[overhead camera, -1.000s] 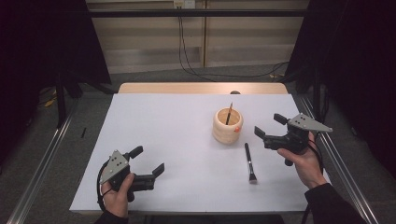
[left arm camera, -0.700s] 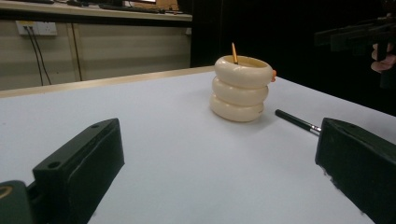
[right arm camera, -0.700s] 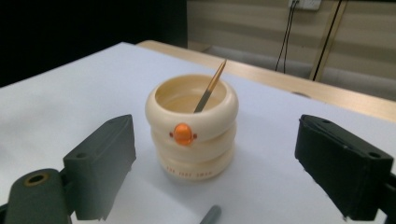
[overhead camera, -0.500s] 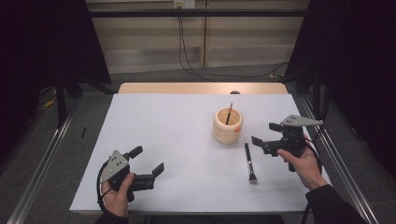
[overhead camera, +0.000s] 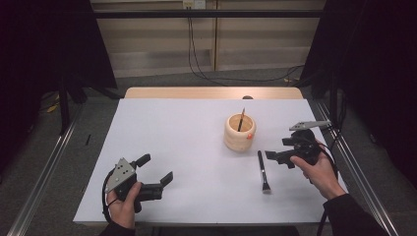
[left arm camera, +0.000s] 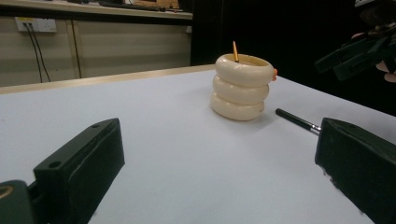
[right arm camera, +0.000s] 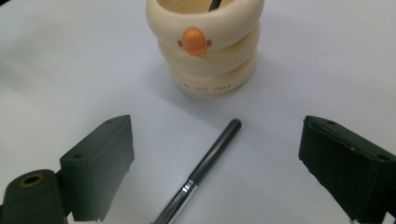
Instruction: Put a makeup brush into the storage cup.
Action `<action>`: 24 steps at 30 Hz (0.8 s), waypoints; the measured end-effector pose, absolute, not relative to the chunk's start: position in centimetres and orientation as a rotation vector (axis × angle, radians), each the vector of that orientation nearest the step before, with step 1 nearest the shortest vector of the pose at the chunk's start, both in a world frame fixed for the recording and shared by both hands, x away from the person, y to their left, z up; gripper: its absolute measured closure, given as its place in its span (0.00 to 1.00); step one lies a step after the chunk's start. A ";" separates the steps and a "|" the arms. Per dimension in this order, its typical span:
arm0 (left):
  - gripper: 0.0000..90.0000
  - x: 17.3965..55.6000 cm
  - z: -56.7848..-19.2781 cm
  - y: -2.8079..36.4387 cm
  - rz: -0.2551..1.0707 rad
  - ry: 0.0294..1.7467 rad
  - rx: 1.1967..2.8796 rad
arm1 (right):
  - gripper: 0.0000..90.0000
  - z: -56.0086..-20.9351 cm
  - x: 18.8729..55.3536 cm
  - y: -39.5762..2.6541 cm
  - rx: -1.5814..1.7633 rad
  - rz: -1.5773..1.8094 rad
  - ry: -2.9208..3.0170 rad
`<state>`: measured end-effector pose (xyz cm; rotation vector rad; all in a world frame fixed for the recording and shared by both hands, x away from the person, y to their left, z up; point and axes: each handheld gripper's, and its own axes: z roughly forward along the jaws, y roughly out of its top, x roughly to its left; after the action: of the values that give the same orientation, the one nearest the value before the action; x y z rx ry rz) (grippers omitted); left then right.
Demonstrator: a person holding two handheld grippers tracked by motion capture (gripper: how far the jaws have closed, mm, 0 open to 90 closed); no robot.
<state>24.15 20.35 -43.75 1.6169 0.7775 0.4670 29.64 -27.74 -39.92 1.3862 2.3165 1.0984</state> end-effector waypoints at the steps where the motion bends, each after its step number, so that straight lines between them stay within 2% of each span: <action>1: 0.01 24.2 -43.8 20.4 0.463 0.774 1.617 | 0.13 -40.0 29.7 -27.7 1.399 1.084 2.326; 14: 0.02 24.2 -43.8 20.3 0.457 0.777 1.619 | 0.15 -40.5 30.5 -27.0 1.435 0.956 2.473; 24: 0.02 24.2 -43.7 20.3 0.462 0.765 1.627 | 0.31 -40.8 31.1 -26.3 1.471 0.837 2.540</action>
<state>24.18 20.30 -43.74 1.6269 0.7647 0.4624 31.09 -26.32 -40.83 1.4706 2.5400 0.8374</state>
